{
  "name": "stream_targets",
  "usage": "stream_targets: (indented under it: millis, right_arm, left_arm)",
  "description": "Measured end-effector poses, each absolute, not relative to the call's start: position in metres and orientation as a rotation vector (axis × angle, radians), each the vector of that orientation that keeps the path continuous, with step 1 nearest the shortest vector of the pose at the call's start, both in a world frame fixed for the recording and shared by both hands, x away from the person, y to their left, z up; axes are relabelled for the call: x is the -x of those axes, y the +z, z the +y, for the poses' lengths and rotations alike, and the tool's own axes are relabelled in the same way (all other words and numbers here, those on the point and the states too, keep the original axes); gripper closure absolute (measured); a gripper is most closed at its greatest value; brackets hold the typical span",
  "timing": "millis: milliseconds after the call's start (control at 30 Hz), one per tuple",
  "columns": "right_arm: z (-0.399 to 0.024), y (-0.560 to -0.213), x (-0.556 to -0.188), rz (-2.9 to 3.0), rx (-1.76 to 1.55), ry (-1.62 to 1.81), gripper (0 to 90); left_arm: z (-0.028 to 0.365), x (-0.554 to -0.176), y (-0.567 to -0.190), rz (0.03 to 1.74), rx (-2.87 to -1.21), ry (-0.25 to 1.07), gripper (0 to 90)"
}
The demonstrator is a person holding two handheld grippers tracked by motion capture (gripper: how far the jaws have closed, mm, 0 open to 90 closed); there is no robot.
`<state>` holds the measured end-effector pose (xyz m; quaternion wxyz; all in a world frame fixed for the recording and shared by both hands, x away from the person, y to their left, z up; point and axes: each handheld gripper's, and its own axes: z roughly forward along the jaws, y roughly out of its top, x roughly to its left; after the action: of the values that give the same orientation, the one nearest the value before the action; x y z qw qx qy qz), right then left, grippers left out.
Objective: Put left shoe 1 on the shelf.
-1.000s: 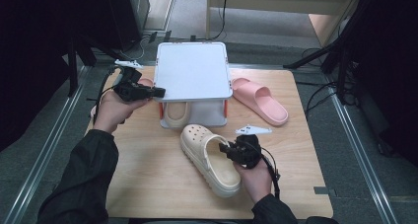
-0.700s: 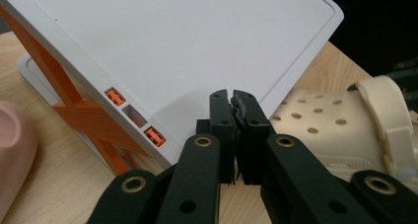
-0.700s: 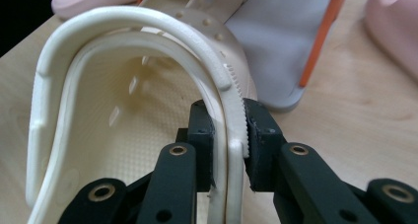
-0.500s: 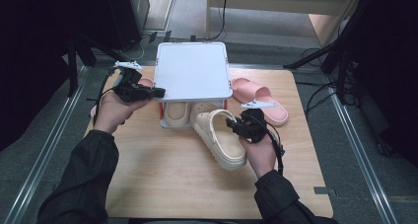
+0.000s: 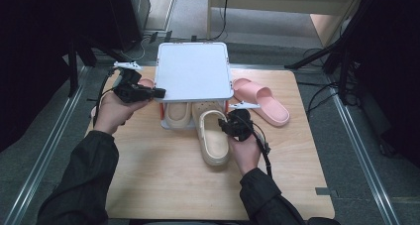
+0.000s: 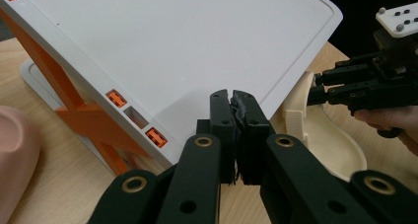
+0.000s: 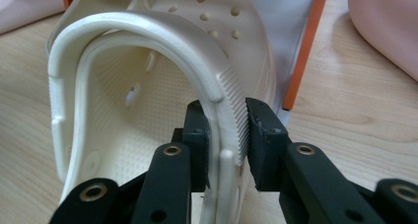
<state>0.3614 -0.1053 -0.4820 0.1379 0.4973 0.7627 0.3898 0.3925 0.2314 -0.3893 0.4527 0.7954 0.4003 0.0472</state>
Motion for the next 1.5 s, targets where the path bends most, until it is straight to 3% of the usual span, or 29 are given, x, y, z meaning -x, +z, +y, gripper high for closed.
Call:
stream_targets:
  millis: [167,333,633,733,900,1000,1133,1500]
  right_arm:
    - [-0.102,-0.484,-0.364,2.18,-1.459,1.155,69.9]
    - [-0.109,-0.485,-0.365,2.23,-1.486,1.239,61.0]
    - [-0.123,-0.462,-0.338,2.234,-1.376,1.295,56.1]
    - [-0.127,-0.456,-0.328,2.236,-1.361,1.326,59.9]
    - [-0.128,-0.457,-0.308,2.279,-1.317,1.34,74.6]
    - [-0.129,-0.462,-0.294,2.301,-1.277,1.354,83.9]
    - [-0.13,-0.475,-0.28,2.349,-1.286,1.372,90.0]
    - [-0.13,-0.5,-0.246,2.431,-1.248,1.331,90.0]
  left_arm:
    - [0.232,-0.393,-0.39,0.986,-1.965,0.115,87.5]
    - [0.233,-0.393,-0.39,0.983,-1.965,0.11,87.2]
    - [0.232,-0.392,-0.389,0.988,-1.965,0.112,86.7]
    - [0.232,-0.392,-0.389,0.99,-1.965,0.113,86.7]
    - [0.232,-0.392,-0.39,0.99,-1.963,0.115,87.0]
    - [0.233,-0.392,-0.389,0.99,-1.965,0.114,87.2]
    - [0.232,-0.392,-0.389,0.99,-1.965,0.118,87.2]
    - [0.232,-0.392,-0.39,0.99,-1.963,0.12,87.3]
